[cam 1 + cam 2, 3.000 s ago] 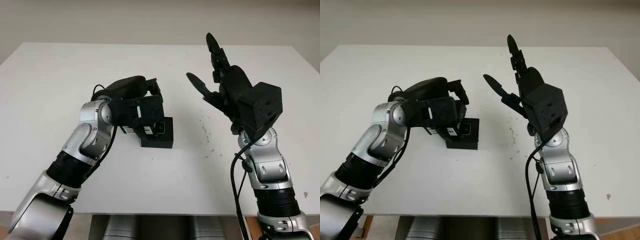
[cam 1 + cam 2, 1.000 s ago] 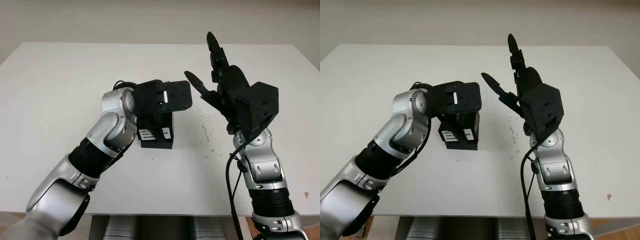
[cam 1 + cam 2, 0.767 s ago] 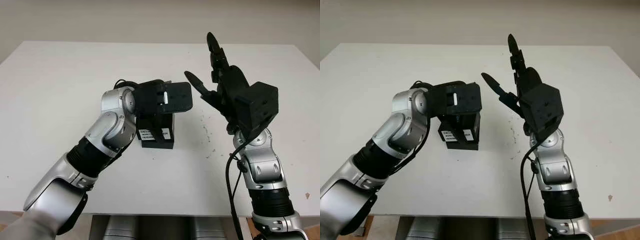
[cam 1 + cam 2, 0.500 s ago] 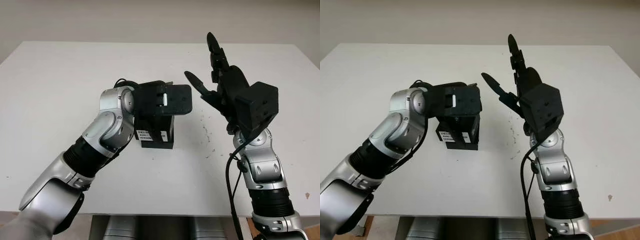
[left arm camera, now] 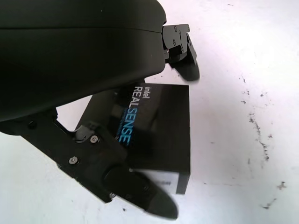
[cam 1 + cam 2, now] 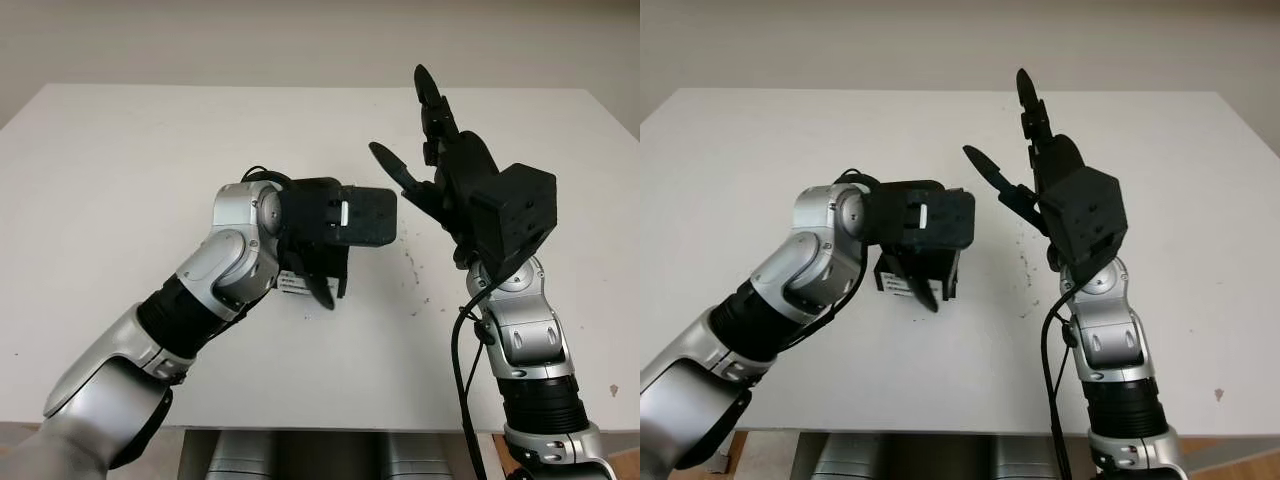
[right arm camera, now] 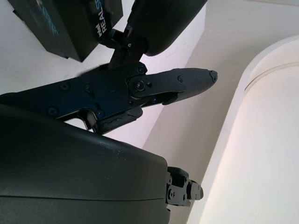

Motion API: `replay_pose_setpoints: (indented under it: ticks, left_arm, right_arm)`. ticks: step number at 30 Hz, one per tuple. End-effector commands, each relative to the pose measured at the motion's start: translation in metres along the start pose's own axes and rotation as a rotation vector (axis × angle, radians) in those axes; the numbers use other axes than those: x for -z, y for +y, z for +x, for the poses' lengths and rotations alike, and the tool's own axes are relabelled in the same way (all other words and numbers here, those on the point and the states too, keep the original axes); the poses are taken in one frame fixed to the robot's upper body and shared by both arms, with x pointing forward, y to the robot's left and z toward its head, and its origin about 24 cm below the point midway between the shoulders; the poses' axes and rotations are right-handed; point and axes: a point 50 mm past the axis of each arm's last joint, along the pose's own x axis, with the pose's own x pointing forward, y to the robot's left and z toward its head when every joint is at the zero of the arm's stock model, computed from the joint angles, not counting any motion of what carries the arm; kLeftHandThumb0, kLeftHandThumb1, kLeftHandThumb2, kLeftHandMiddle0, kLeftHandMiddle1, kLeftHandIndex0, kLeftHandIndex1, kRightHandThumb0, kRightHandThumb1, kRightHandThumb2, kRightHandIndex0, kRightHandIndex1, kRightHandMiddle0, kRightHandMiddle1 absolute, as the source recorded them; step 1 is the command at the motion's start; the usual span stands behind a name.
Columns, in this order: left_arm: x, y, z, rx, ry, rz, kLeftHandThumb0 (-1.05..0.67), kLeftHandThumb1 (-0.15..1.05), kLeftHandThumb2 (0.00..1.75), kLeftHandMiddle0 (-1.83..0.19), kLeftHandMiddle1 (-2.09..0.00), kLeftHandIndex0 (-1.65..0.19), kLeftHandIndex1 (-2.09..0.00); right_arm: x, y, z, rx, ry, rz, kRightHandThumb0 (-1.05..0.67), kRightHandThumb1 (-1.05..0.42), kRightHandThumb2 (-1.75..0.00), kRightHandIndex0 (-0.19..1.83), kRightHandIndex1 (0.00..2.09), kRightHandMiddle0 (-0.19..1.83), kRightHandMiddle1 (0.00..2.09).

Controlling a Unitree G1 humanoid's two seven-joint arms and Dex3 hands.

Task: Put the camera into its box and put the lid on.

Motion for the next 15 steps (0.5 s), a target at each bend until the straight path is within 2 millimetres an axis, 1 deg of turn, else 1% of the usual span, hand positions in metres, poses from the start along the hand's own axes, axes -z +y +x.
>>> replay_pose_setpoints:
  ticks: [1,3,5,8,11,15]
  left_arm:
    - [0.0010,-0.0019,0.0025,0.022,0.008,-0.056,-0.56,1.05,0.34,0.17,-0.37,0.19,-0.02]
    - [0.0008,-0.0015,0.0021,0.024,0.001,-0.104,-0.56,1.05,0.35,0.19,-0.16,0.19,0.00]
    - [0.0011,-0.0014,0.0023,0.018,0.000,-0.133,-0.56,1.05,0.35,0.19,-0.04,0.19,0.00]
    - [0.0007,-0.0009,0.0035,-0.007,-0.004,-0.135,-0.57,1.05,0.35,0.16,-0.03,0.19,0.00]
    - [0.0017,-0.0003,0.0035,-0.025,-0.006,-0.113,-0.56,1.05,0.38,0.18,-0.01,0.19,0.00]
    - [0.0020,0.0001,0.0017,-0.036,0.012,-0.030,-0.57,1.05,0.40,0.19,0.00,0.19,0.00]
  right_arm:
    - [-0.0051,0.0001,0.0011,0.006,-0.017,0.000,-0.67,-1.05,-0.22,-0.16,0.06,-0.08,0.07]
    - [-0.0050,0.0002,0.0009,0.009,-0.016,-0.003,-0.67,-1.05,-0.22,-0.15,0.06,-0.07,0.07]
    - [-0.0048,0.0004,0.0007,0.009,-0.013,0.004,-0.67,-1.05,-0.21,-0.16,0.06,-0.07,0.07]
    - [-0.0033,0.0006,0.0002,0.005,-0.009,0.009,-0.67,-1.05,-0.21,-0.16,0.05,-0.07,0.07]
    - [-0.0030,0.0005,0.0000,0.006,-0.013,-0.006,-0.68,-1.05,-0.21,-0.15,0.06,-0.07,0.07]
    - [-0.0032,-0.0003,0.0004,0.003,-0.016,-0.006,-0.68,-1.05,-0.22,-0.14,0.06,-0.07,0.07]
